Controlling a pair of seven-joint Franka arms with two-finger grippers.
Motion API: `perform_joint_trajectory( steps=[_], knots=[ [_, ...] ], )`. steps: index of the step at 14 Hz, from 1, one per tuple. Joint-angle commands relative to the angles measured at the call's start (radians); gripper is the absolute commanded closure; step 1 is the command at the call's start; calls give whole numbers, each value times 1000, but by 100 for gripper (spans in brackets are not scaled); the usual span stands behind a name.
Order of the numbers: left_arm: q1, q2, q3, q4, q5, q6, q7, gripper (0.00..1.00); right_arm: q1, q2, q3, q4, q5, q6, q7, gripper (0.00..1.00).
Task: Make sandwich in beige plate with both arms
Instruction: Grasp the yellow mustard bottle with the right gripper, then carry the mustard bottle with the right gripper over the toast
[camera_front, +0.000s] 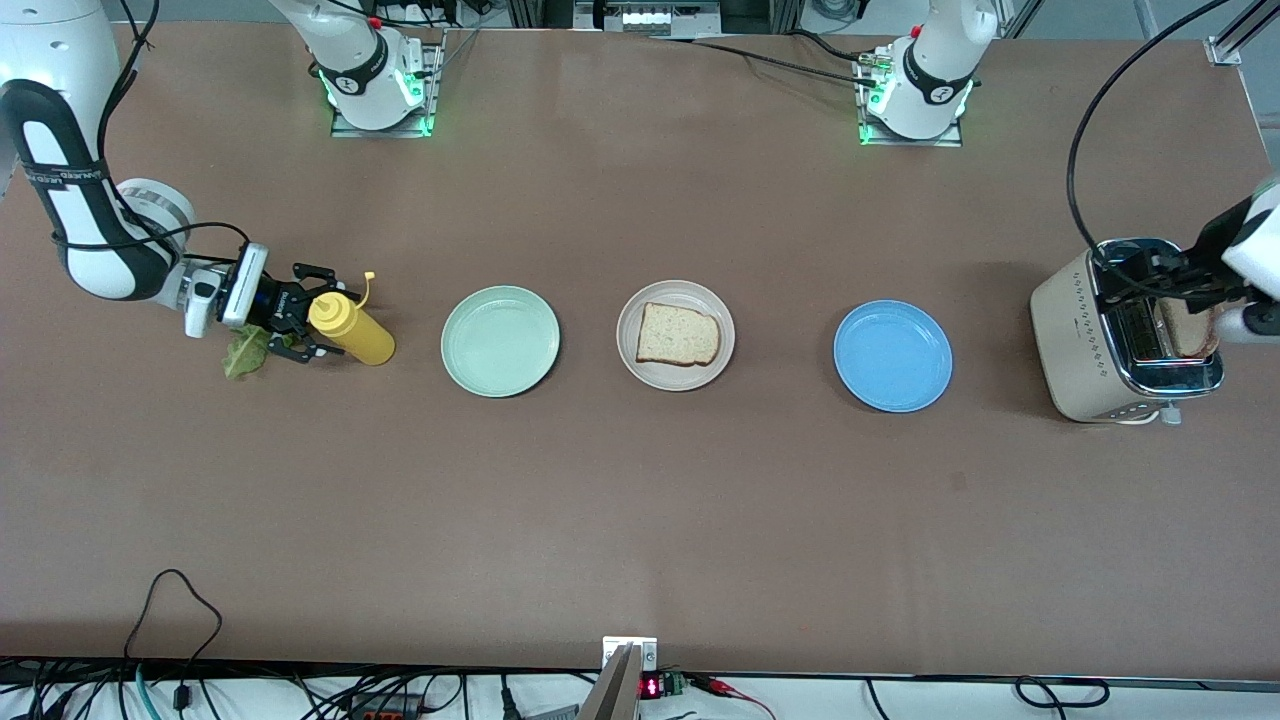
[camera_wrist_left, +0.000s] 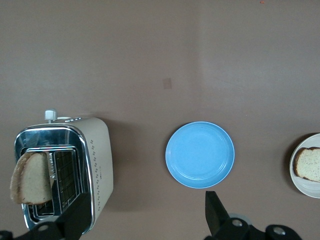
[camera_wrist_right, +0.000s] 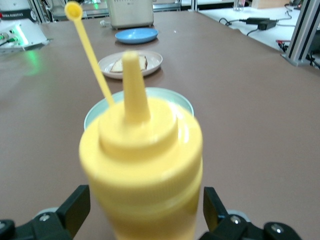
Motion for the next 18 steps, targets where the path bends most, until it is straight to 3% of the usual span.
perform_joint_trajectory(
  steps=[1,4,7,11,13,18],
  knots=[
    [18,-11,-35,-7,-8,-41,-51,0,-5,5,8,9,33,-24,-14,0],
    [18,-10,-35,-12,-8,-39,-43,0,-1,19,9,10,33,-22,-20,2],
    [18,-16,-37,-21,-6,-32,-43,0,-1,22,11,12,37,-22,-20,14],
    [17,-22,-46,-24,35,-2,-43,0,-1,23,11,12,40,-21,-19,56],
    [20,-30,-50,-20,23,-13,-50,0,2,20,11,29,49,-21,-5,70],
    [17,-20,-50,-7,20,-2,-56,0,59,-59,12,60,62,-6,247,73]
  ],
)
